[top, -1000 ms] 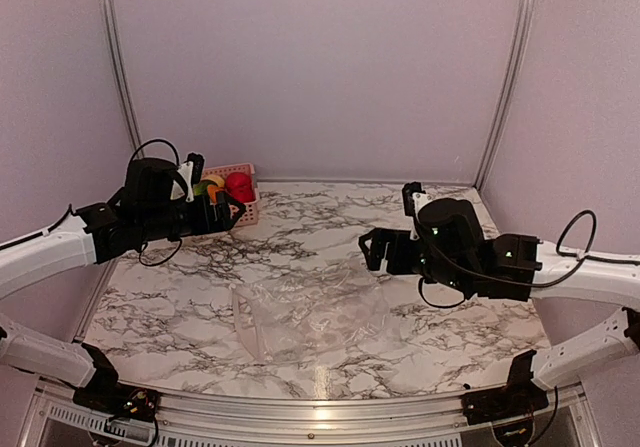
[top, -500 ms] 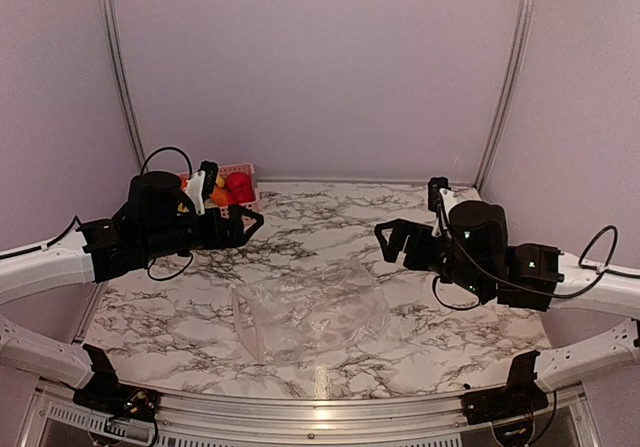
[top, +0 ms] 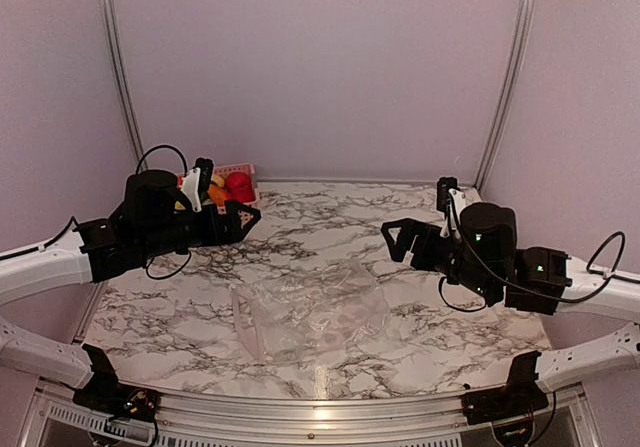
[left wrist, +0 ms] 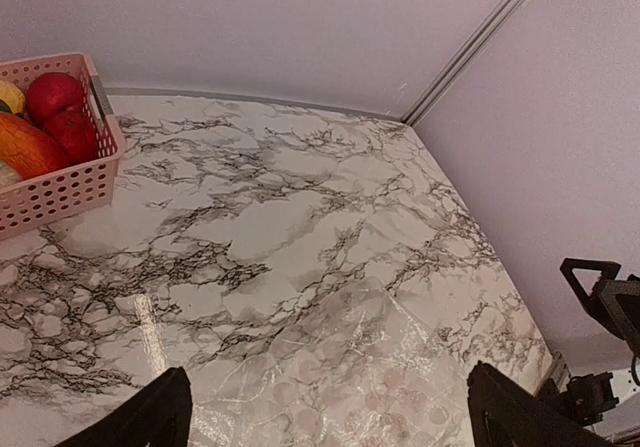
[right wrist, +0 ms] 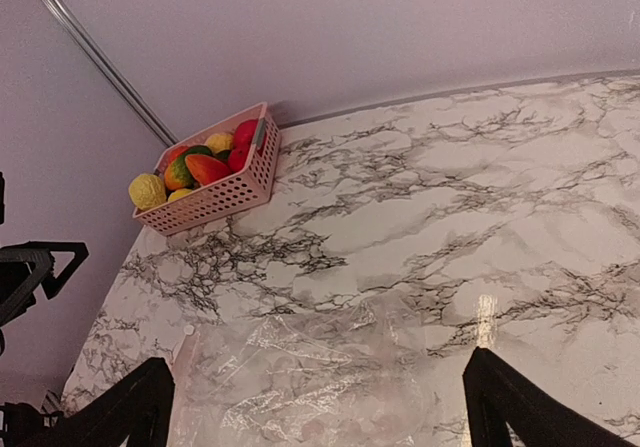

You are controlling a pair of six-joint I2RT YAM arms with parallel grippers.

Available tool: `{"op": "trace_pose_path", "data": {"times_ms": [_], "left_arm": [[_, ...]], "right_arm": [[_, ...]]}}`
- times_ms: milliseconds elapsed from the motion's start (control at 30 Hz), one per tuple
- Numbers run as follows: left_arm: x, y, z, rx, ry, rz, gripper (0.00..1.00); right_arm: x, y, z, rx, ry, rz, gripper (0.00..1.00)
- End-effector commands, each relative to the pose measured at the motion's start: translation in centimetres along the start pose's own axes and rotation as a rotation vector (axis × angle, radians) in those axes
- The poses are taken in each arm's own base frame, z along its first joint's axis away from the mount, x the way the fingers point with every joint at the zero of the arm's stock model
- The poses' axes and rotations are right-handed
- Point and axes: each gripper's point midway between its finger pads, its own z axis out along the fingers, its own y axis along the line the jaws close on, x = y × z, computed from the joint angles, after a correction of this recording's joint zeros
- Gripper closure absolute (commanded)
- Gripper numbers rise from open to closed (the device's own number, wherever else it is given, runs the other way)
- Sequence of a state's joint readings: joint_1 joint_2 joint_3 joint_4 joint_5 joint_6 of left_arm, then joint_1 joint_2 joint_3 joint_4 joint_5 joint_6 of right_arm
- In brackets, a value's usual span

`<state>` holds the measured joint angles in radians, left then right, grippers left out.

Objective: Open the zip-top bag and remove the fake food
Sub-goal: Reset both arms

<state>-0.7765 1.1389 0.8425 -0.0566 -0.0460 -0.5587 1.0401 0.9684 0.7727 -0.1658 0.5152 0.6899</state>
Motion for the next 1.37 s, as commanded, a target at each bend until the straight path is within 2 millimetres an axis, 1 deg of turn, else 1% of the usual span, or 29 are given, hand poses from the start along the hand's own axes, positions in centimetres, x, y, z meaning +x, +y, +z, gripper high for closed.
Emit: {"op": "trace_pose_path", "data": {"times_ms": [0,467,800,1067,1333], "left_arm": [[-1.9,-0.9,-1.1,0.017,-0.058,0.0,0.01],[-2.3,-1.0,-1.3,0.012,-0.061,0.005,0.01],[-2.7,-1.0,-1.7,0.002,-0.069,0.022,0.01],[-2.7,-1.0,-1.6,0.001,-0.068,0.022,0.01],[-2.6,-1.0,-1.7,-0.002,-0.064,0.022,0.01]], "right_arm": [[-0.7,0.3,-0.3,-0.009,-0.026,0.025,0.01],[-0.5,0.2,-0.3,-0.008,-0.024,0.023,0.01],[-0.8,0.4,-0.5,-0.012,-0.024,0.018,0.01],[-1.7,0.6,-0.8,-0.013,-0.044,0.019,0.01],[-1.5,0.5,-0.9,-0.013,-0.042,0.02,0.01]]}}
